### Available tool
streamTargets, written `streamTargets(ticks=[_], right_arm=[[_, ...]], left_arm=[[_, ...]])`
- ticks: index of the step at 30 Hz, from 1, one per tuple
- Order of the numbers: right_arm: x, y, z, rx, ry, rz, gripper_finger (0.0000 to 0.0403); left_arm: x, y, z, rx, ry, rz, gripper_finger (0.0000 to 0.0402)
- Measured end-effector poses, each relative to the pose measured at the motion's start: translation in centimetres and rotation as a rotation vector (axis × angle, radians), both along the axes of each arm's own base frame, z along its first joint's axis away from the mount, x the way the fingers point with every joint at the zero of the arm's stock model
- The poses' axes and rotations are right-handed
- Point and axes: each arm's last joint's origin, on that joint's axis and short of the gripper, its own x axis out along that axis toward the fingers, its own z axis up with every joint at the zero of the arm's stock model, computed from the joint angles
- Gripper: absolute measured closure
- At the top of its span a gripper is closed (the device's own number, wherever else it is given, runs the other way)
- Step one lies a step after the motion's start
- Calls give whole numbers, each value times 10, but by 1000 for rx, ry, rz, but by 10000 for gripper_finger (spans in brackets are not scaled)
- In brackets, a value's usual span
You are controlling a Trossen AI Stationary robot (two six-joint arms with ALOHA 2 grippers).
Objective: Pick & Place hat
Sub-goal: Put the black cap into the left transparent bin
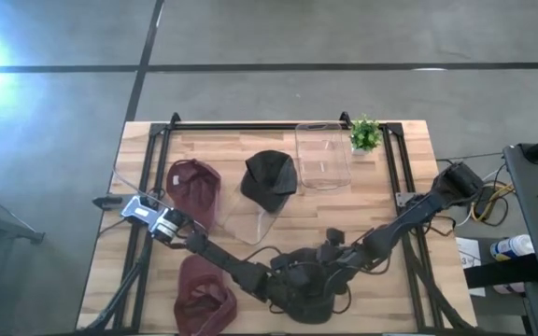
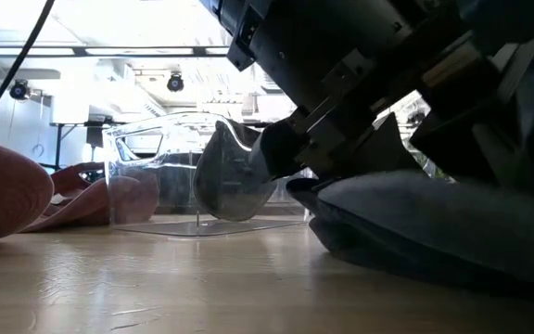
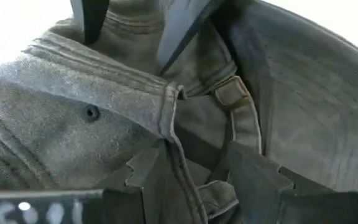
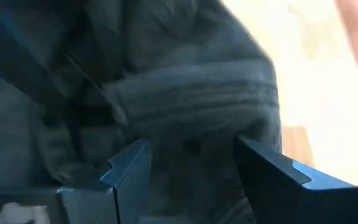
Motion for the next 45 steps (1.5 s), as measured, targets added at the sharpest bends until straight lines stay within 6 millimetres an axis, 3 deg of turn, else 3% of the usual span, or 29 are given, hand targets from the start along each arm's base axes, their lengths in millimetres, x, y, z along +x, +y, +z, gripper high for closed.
streamTargets(ticks=[7,14,23,32,38,45], right_arm=[[-13,8,-23,15,90,29,179],[-20,9,-23,15,91,34,179],[-23,10,-22,-6,92,35,179],[-30,10,-24,-38,135,31,179],[-29,12,-11,-46,113,68,179],[-27,13,16,-9,34,98,179]], left_arm=[[-5,3,6,33,37,-6,235],[-12,9,24,137,62,-28,235],[-17,27,1,67,204,-4,235],[-25,26,0,44,270,19,235],[-22,25,13,75,172,12,235],[-19,30,48,114,56,8,235]])
